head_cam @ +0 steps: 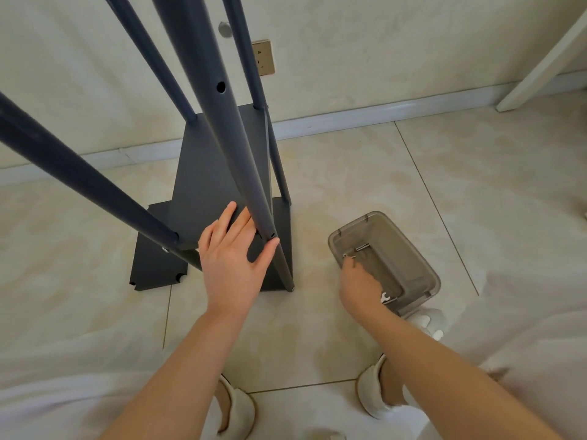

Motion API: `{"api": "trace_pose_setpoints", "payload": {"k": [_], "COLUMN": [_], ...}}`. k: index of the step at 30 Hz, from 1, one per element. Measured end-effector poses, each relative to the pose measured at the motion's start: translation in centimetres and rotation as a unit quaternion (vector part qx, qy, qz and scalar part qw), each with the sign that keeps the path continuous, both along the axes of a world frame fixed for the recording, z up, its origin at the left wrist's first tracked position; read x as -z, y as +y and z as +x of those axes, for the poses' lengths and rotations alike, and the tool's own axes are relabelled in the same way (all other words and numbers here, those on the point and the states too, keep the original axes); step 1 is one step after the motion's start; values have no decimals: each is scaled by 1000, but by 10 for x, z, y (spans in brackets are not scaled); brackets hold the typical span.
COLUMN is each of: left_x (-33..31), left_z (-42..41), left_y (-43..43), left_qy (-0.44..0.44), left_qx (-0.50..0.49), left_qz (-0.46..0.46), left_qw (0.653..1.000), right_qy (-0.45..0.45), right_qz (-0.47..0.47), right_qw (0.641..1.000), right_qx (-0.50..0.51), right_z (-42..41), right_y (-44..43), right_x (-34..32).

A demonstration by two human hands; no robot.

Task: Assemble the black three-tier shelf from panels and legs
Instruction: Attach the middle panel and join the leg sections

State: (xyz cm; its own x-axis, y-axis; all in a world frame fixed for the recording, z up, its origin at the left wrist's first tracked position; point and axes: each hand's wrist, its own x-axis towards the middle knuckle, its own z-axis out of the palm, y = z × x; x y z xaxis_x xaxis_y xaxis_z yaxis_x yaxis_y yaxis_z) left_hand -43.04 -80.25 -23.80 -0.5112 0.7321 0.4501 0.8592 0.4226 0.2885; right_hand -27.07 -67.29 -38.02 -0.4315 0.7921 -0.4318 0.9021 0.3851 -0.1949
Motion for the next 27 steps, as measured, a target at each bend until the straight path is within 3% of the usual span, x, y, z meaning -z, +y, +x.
{"api": "trace_pose_setpoints", "payload": {"k": [8,13,17,27], "left_x": [2,1,2,6], "left_z": [-1,1,2,0], "left_y": [0,2,4,3], "left_qy": [9,5,6,20], "left_qx": [-3,-7,-11,0], "left_qz": [0,10,12,25], "left_qw": [1000,1000,1000,999], "right_qy": [58,113,166,123], "right_qz": [-37,-78,-125,-206], "right_qw": [996,989,978,970], "right_qx": [-65,-56,6,-42], "right_z": [-28,-33,-35,-38], "right_y": [-42,-48,-29,11], "right_x": [6,10,13,60]}}
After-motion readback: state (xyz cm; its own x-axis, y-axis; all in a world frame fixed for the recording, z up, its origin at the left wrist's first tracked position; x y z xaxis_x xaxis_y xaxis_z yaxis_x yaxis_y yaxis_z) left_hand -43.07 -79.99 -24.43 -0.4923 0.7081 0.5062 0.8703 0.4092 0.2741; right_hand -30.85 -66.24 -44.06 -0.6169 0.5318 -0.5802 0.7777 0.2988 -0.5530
